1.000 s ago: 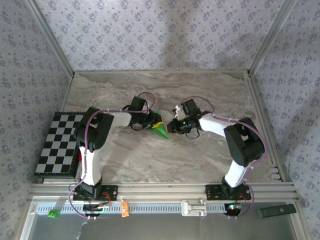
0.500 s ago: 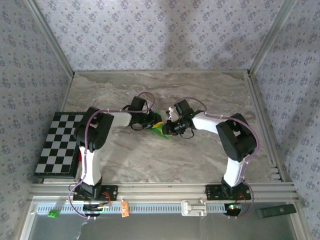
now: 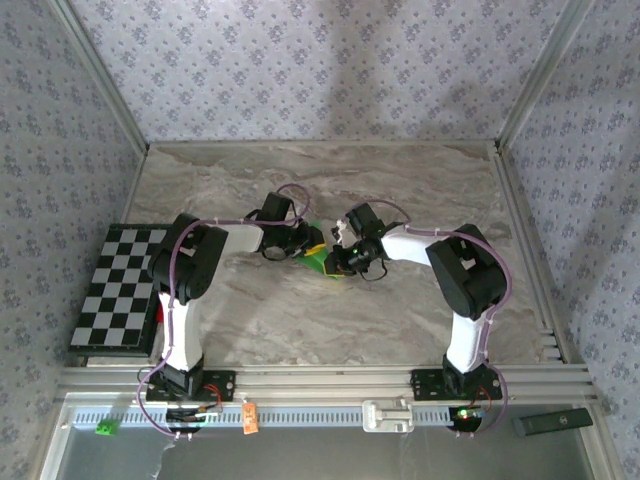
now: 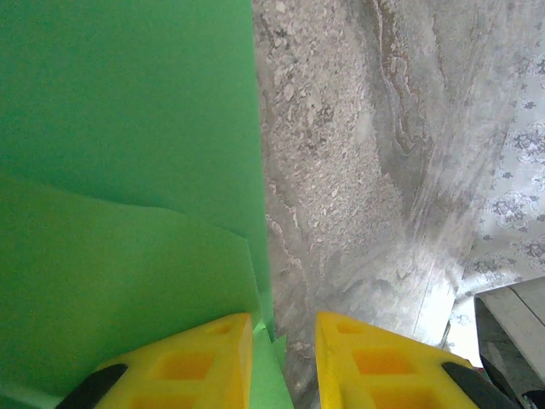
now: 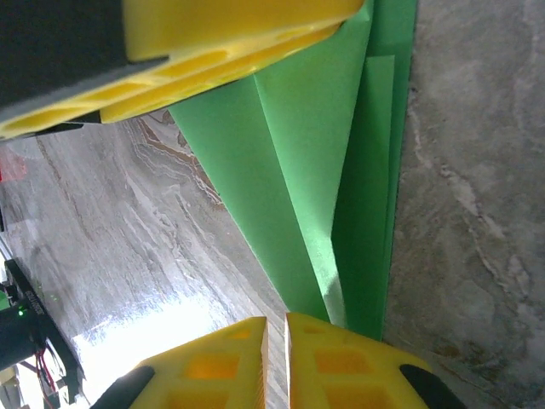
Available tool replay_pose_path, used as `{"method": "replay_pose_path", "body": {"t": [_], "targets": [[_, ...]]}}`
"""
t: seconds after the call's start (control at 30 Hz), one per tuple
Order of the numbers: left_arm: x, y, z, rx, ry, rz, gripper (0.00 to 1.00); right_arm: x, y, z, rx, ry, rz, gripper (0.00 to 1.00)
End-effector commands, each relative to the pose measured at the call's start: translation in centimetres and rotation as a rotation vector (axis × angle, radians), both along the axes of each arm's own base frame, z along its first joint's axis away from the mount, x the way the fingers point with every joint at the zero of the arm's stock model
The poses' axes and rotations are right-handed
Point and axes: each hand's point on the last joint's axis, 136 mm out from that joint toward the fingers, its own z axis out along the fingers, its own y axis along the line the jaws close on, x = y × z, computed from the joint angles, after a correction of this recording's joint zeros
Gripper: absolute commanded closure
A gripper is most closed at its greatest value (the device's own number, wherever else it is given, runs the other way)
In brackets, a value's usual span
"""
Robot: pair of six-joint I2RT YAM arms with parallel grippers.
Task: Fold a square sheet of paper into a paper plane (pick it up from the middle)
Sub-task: Fourth fold the wing at the center of the table.
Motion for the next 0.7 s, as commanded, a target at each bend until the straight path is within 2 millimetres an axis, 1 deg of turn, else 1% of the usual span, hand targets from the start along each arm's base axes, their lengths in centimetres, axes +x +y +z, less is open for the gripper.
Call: {"method": "replay_pose_path", "body": {"t": [0.0, 0.43, 0.57, 0.67], "targets": [[-0.2, 0.7, -1.0, 0.051, 0.030, 0.017, 0.74, -0.5, -0.3, -1.0, -0.026, 0.043, -0.005, 0.86], [-0.3, 1.0, -1.4, 0.066, 0.042, 0.023, 0.74, -1.4, -0.9, -2.7, -0.043, 0.093, -0.006, 0.86], [-0.3, 1.2, -1.5, 0.073, 0.046, 0.028, 0.74, -2.2, -1.0, -3.8, -0.012, 0.138, -0.016, 0.86], [-0.5, 1.7, -2.1, 0.110, 0.065, 0.035, 0.75, -2.7, -1.1, -4.2, 0.002, 0.159, -0.016, 0.86]]}}
